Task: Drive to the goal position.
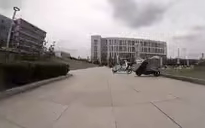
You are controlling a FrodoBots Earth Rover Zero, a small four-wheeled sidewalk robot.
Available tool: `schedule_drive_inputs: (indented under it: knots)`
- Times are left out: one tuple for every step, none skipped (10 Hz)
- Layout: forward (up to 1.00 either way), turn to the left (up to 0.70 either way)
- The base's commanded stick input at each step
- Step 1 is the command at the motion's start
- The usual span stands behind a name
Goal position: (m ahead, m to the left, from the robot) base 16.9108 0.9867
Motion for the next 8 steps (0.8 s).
schedule_drive_inputs:
  knots:
    - [0.45,0.00]
    - [0.45,0.00]
    - [0.45,0.00]
    - [0.45,0.27]
    - [0.45,0.00]
    - [0.45,0.00]
    - [0.45,0.00]
    - [0.45,0.00]
